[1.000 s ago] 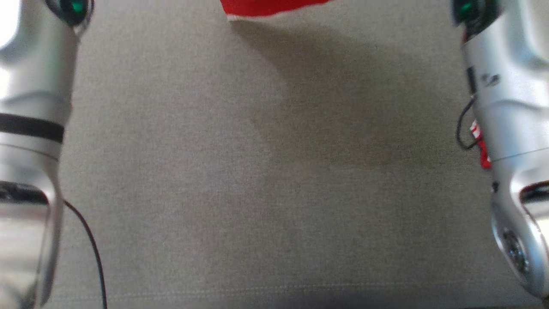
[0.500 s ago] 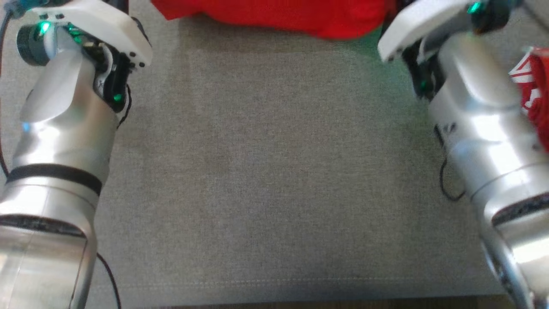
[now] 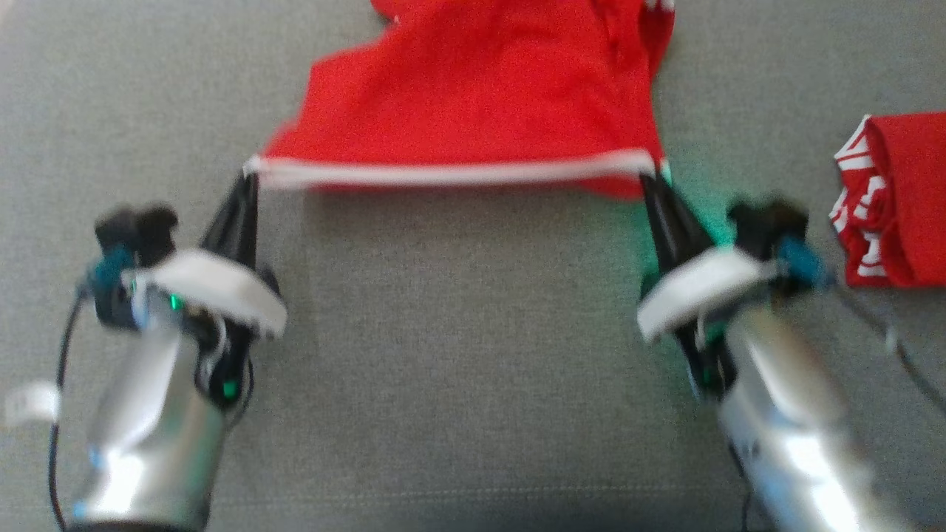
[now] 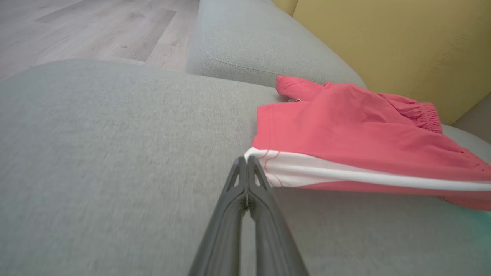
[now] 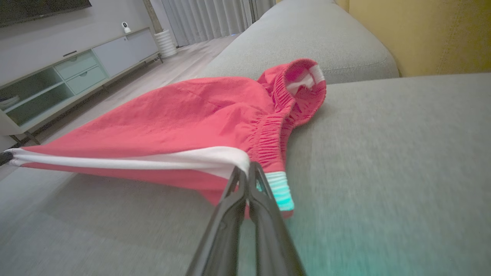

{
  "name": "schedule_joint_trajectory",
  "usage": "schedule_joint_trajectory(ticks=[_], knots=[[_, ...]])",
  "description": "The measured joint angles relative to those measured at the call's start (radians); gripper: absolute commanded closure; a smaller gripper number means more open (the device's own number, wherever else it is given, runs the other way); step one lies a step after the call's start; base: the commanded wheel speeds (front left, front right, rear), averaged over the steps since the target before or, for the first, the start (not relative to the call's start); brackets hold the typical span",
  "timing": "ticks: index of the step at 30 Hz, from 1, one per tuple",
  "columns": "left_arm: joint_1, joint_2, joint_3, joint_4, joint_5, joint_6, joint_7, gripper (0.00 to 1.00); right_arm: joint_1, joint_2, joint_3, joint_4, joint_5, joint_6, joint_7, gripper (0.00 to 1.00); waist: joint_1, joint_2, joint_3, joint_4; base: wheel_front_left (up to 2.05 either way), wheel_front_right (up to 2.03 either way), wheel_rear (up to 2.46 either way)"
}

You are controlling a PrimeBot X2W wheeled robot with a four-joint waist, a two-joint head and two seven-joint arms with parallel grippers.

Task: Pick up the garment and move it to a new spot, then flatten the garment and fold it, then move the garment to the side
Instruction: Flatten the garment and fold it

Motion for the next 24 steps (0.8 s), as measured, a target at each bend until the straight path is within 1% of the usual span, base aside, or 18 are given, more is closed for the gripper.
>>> schedule_joint_trajectory(ticks=[3, 7, 12, 15, 19, 21, 24], knots=[[0.140, 0.007, 0.014, -0.119, 0.011, 0.019, 0.000, 1.00, 0.169, 0.006, -0.042, -0.117, -0.021, 0.000, 0.009, 1.00, 0.0000, 0.0000, -0.039, 0.002, 0.00, 0.00, 0.00], [0.319, 0.020, 0.022, -0.275, 0.018, 0.056, 0.004, 1.00, 0.374, 0.021, -0.098, -0.340, -0.045, 0.000, 0.090, 1.00, 0.0000, 0.0000, -0.090, 0.005, 0.00, 0.00, 0.00], [0.534, 0.049, 0.031, -0.507, 0.012, 0.136, 0.080, 1.00, 0.618, 0.024, -0.137, -0.633, -0.052, 0.000, 0.233, 1.00, 0.0000, 0.0000, -0.144, 0.002, 0.00, 0.00, 0.00], [0.634, 0.066, 0.033, -0.645, 0.006, 0.181, 0.136, 1.00, 0.732, 0.025, -0.155, -0.768, -0.057, 0.000, 0.308, 1.00, 0.0000, 0.0000, -0.161, 0.002, 0.00, 0.00, 0.00], [0.715, 0.086, 0.042, -0.787, 0.006, 0.228, 0.196, 1.00, 0.819, 0.025, -0.170, -0.881, -0.059, 0.000, 0.379, 1.00, 0.0000, 0.0000, -0.174, 0.003, 0.00, 0.00, 0.00], [0.738, 0.098, 0.050, -0.834, 0.006, 0.238, 0.212, 1.00, 0.842, 0.026, -0.173, -0.918, -0.058, 0.000, 0.403, 1.00, 0.0000, 0.0000, -0.176, 0.001, 0.00, 0.00, 0.00], [0.745, 0.109, 0.059, -0.868, 0.006, 0.242, 0.227, 1.00, 0.855, 0.027, -0.176, -0.938, -0.055, 0.000, 0.422, 1.00, 0.0000, 0.0000, -0.179, -0.004, 0.00, 0.00, 0.00]])
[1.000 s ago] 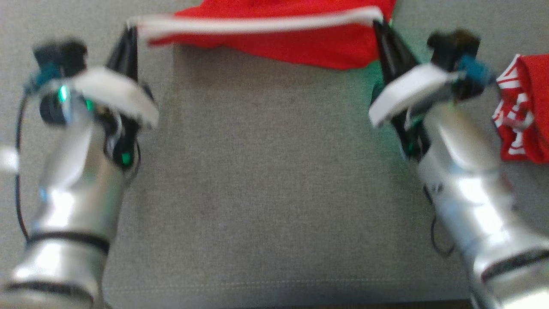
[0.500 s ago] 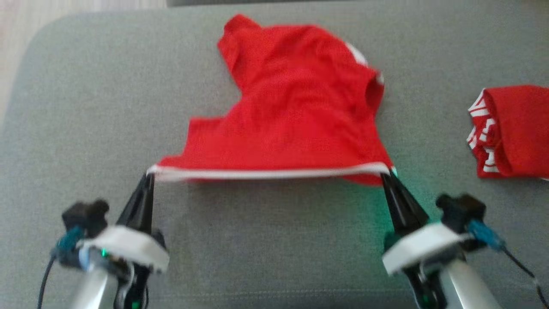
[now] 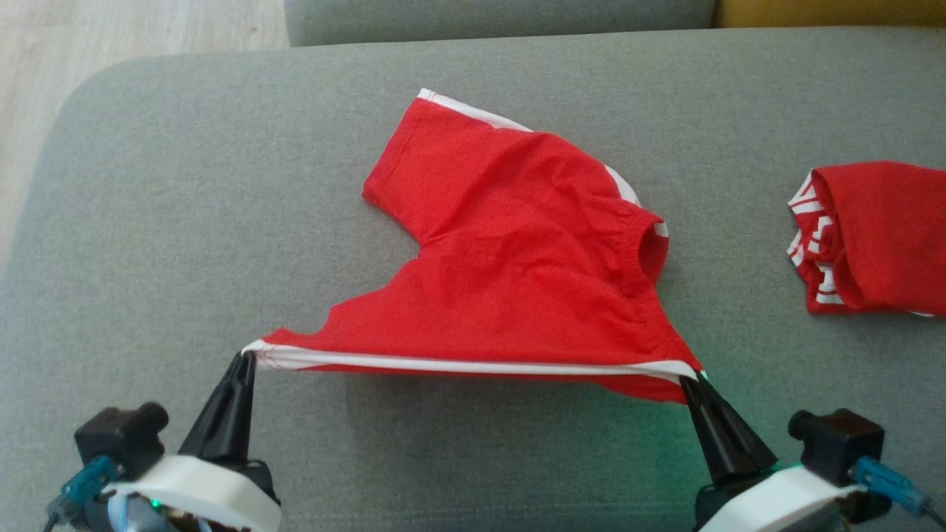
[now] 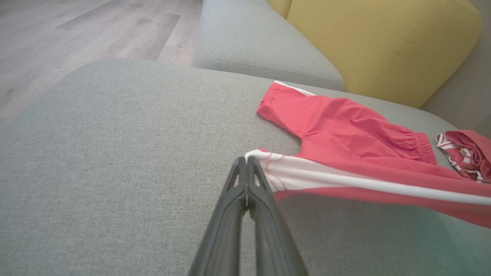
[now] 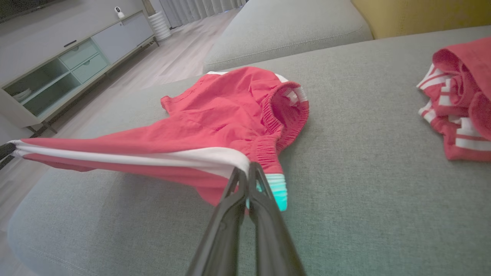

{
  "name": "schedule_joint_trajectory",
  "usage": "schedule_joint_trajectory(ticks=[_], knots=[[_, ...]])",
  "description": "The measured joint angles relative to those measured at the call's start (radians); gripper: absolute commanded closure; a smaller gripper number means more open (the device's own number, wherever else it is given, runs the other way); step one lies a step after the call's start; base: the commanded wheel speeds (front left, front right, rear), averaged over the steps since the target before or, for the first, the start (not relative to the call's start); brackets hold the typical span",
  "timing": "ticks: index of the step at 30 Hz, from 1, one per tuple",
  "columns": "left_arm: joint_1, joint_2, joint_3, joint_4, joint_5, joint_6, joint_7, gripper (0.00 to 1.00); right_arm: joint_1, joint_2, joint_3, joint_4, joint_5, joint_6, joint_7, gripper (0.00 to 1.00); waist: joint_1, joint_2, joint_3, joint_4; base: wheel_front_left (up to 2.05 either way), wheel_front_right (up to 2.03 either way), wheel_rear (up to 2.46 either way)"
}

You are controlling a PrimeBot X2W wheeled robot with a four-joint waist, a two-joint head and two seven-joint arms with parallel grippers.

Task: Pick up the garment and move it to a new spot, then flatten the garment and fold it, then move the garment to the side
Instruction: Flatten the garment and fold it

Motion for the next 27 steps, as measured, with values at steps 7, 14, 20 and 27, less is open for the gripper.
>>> schedule_joint_trajectory(ticks=[7, 14, 20, 27], knots=[[-0.090, 0.022, -0.010, 0.024, -0.018, -0.043, 0.026, 1.00, -0.037, 0.001, -0.012, 0.040, 0.035, 0.000, 0.013, 1.00, 0.0000, 0.0000, 0.038, -0.016, 0.00, 0.00, 0.00], [-0.354, 0.046, -0.023, 0.162, -0.036, -0.134, 0.038, 1.00, -0.219, 0.001, -0.015, 0.097, 0.050, 0.000, -0.012, 1.00, 0.0000, 0.0000, 0.120, -0.031, 0.00, 0.00, 0.00], [-0.700, 0.081, -0.068, 0.365, -0.041, -0.227, 0.077, 1.00, -0.402, -0.001, 0.005, 0.175, 0.093, 0.000, -0.045, 1.00, 0.0001, -0.0001, 0.233, -0.061, 0.00, 0.00, 0.00], [-0.996, 0.138, -0.201, 0.562, -0.071, -0.244, 0.115, 1.00, -0.565, -0.003, 0.057, 0.253, 0.148, 0.000, -0.105, 1.00, 0.0003, -0.0001, 0.333, -0.115, 0.00, 0.00, 0.00]])
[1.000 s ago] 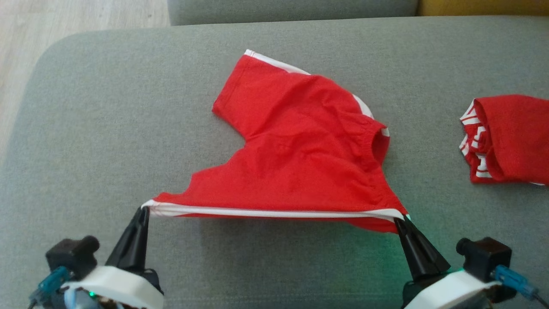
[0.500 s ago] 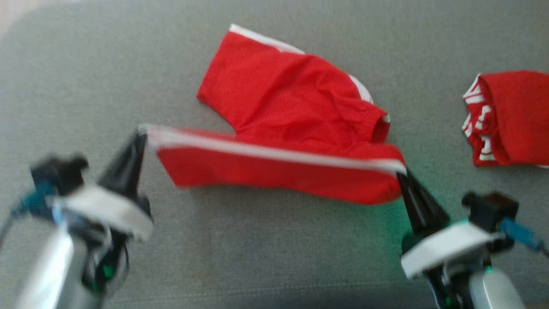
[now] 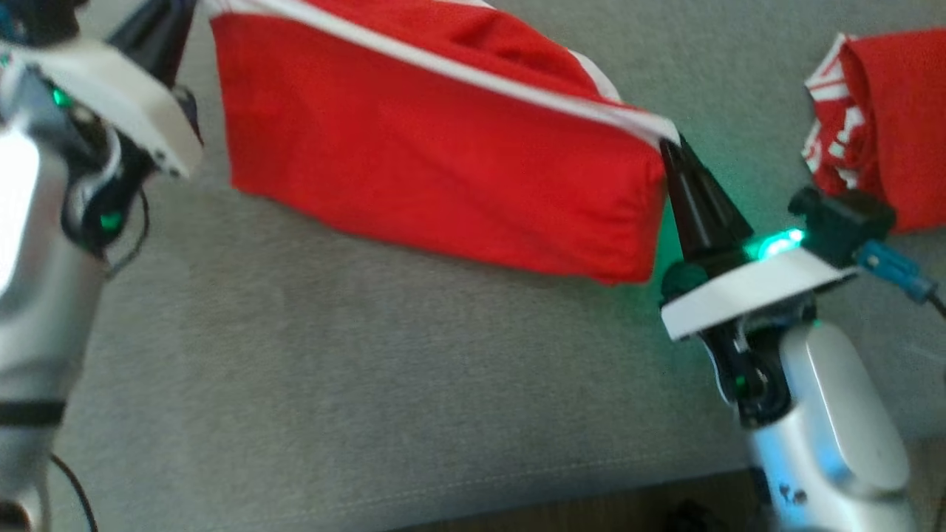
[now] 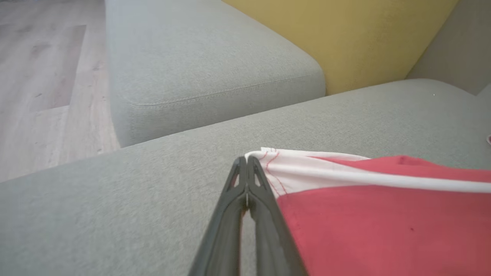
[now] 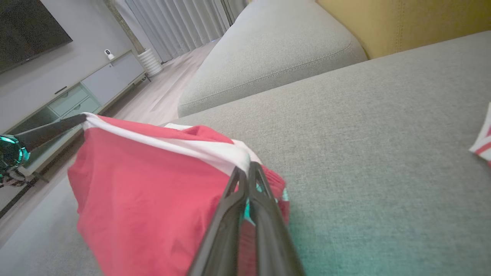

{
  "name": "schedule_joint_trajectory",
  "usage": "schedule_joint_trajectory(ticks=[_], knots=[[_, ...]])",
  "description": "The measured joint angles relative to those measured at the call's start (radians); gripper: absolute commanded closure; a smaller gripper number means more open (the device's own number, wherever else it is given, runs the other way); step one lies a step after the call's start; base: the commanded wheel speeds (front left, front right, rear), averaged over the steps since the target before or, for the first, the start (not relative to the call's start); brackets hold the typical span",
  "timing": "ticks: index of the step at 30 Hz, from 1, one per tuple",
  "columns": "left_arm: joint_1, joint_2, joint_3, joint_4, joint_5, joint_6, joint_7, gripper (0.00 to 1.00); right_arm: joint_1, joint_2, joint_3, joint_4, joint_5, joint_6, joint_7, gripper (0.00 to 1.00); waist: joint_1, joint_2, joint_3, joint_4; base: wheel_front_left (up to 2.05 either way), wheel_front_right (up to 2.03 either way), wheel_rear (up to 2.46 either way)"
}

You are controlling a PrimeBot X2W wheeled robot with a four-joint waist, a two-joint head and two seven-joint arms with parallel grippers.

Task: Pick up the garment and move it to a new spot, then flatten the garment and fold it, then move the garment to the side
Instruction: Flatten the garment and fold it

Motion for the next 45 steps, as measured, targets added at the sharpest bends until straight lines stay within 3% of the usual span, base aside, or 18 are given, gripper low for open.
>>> schedule_joint_trajectory(ticks=[13, 14, 15, 16, 17, 18, 19, 22, 26, 30, 32, 39, 45], knots=[[-0.257, 0.059, -0.266, 0.274, -0.136, -0.001, -0.096, 1.00, -0.131, -0.002, 0.095, 0.109, 0.073, 0.000, -0.103, 1.00, -0.0001, 0.0000, 0.094, -0.122, 0.00, 0.00, 0.00], [-0.267, 0.061, -0.280, 0.290, -0.152, -0.001, -0.104, 1.00, -0.136, -0.002, 0.102, 0.112, 0.076, 0.000, -0.109, 0.66, -0.0002, 0.0000, 0.097, -0.128, 0.00, 0.00, 0.00], [-0.274, 0.065, -0.288, 0.302, -0.172, -0.001, -0.107, 1.00, -0.141, -0.002, 0.110, 0.112, 0.076, 0.000, -0.119, 0.25, -0.0002, 0.0000, 0.101, -0.135, 0.00, 0.00, 0.00], [-0.280, 0.067, -0.297, 0.317, -0.188, -0.001, -0.114, 1.00, -0.144, -0.002, 0.119, 0.113, 0.079, 0.000, -0.122, 0.00, -0.0002, 0.0000, 0.104, -0.141, 0.00, 0.00, 0.00], [-0.287, 0.068, -0.309, 0.333, -0.211, 0.000, -0.114, 0.67, -0.149, -0.002, 0.127, 0.114, 0.077, 0.000, -0.126, 0.00, -0.0002, 0.0000, 0.107, -0.145, 0.00, 0.00, 0.00], [-0.290, 0.070, -0.315, 0.346, -0.233, 0.000, -0.114, 0.04, -0.152, -0.002, 0.127, 0.113, 0.077, 0.000, -0.140, 0.00, -0.0002, 0.0000, 0.110, -0.148, 0.00, 0.00, 0.00], [-0.290, 0.072, -0.319, 0.357, -0.250, 0.000, -0.115, 0.00, -0.154, -0.003, 0.127, 0.110, 0.073, 0.000, -0.149, 0.00, -0.0001, 0.0000, 0.112, -0.151, 0.00, 0.00, 0.00], [-0.290, 0.076, -0.348, 0.380, -0.285, 0.000, -0.137, 0.00, -0.154, -0.004, 0.118, 0.096, 0.031, 0.000, -0.177, 0.00, -0.0002, 0.0000, 0.110, -0.146, 0.00, 0.00, 0.00], [-0.289, 0.072, -0.335, 0.419, -0.300, 0.004, -0.254, 0.00, -0.147, -0.004, 0.073, 0.064, -0.067, 0.000, -0.193, 0.00, -0.0002, 0.0000, 0.095, -0.128, 0.00, 0.00, 0.00], [-0.265, 0.053, -0.281, 0.403, -0.294, 0.075, -0.334, 0.00, -0.109, -0.004, -0.002, 0.016, -0.169, 0.000, -0.191, 0.00, -0.0003, 0.0000, 0.070, -0.096, 0.00, 0.00, 0.00], [-0.228, 0.040, -0.236, 0.346, -0.281, 0.121, -0.336, 0.00, -0.081, -0.004, -0.040, -0.004, -0.199, 0.000, -0.177, 0.00, -0.0003, 0.0000, 0.057, -0.074, 0.00, 0.00, 0.00], [0.059, 0.008, 0.001, -0.052, -0.091, 0.285, -0.343, 0.00, -0.039, -0.003, -0.130, -0.081, -0.261, 0.000, -0.126, 0.00, -0.0003, 0.0000, 0.002, -0.002, 0.00, 0.00, 0.00], [0.305, -0.032, 0.045, -0.214, 0.009, 0.328, -0.343, 0.00, 0.010, -0.003, -0.168, -0.094, -0.281, 0.000, -0.094, 0.00, -0.0003, 0.0000, -0.047, 0.036, 0.00, 0.00, 0.00]])
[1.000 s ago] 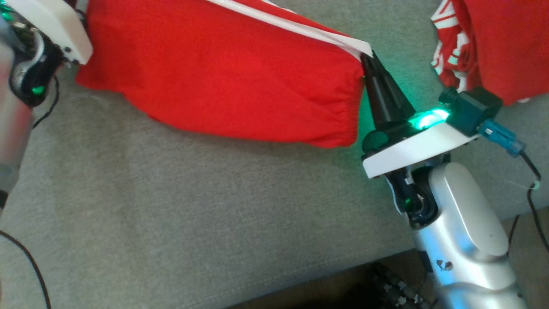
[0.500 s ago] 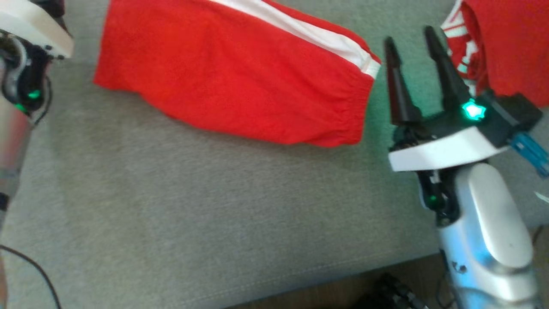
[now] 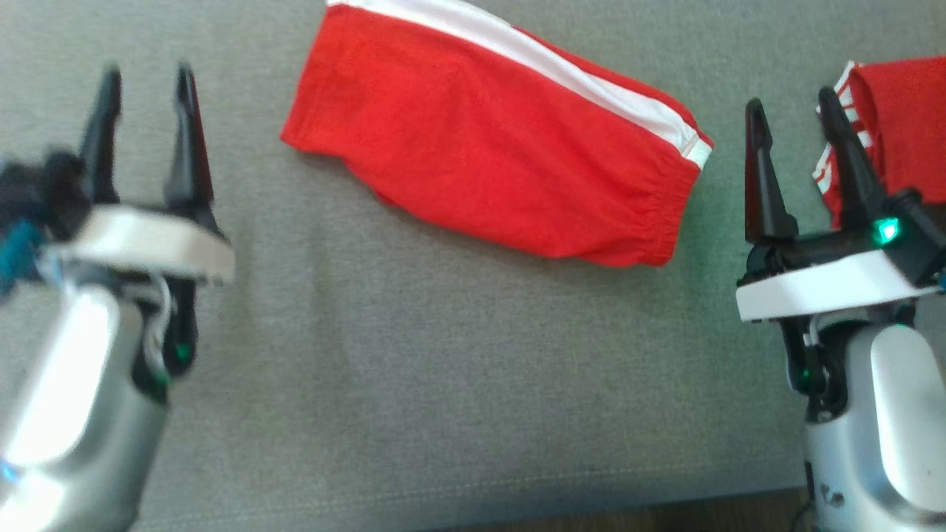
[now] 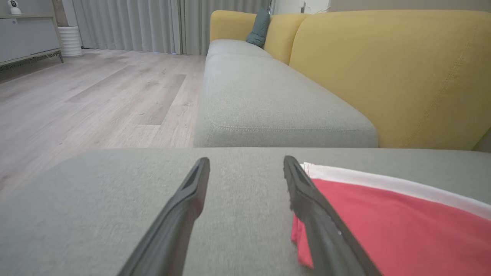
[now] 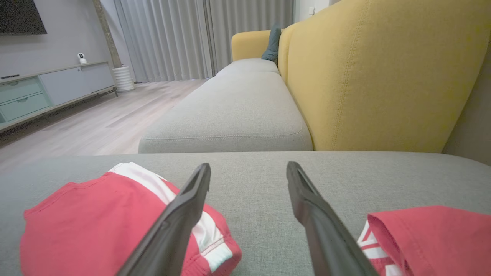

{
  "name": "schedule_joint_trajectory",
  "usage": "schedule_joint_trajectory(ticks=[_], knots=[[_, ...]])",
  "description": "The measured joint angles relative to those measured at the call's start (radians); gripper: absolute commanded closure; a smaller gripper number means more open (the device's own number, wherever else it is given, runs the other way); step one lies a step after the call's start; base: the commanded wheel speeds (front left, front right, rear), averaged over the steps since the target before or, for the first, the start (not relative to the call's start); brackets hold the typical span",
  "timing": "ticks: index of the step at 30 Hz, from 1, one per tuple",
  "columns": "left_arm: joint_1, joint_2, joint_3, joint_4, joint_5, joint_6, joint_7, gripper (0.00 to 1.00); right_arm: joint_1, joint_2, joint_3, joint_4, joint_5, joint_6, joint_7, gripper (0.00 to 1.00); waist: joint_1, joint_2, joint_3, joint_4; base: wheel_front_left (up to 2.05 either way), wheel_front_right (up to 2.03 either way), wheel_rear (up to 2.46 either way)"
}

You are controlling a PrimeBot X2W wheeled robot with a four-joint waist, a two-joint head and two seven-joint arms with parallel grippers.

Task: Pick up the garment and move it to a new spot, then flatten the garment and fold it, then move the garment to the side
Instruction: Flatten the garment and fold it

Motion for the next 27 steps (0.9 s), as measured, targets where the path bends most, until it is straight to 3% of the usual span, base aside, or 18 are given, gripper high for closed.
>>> schedule_joint_trajectory(ticks=[11, 27], knots=[[0.272, -0.030, 0.034, -0.111, 0.059, 0.025, 0.000, 0.00, 0.101, 0.001, -0.006, -0.019, 0.000, 0.000, 0.035, 0.00, 0.0000, 0.0000, -0.098, 0.048, 0.00, 0.00, 0.00], [0.293, -0.031, 0.056, -0.114, 0.073, 0.023, 0.000, 0.00, 0.126, 0.001, -0.011, -0.022, 0.042, 0.000, 0.037, 0.00, 0.0000, 0.0000, -0.120, 0.052, 0.00, 0.00, 0.00]])
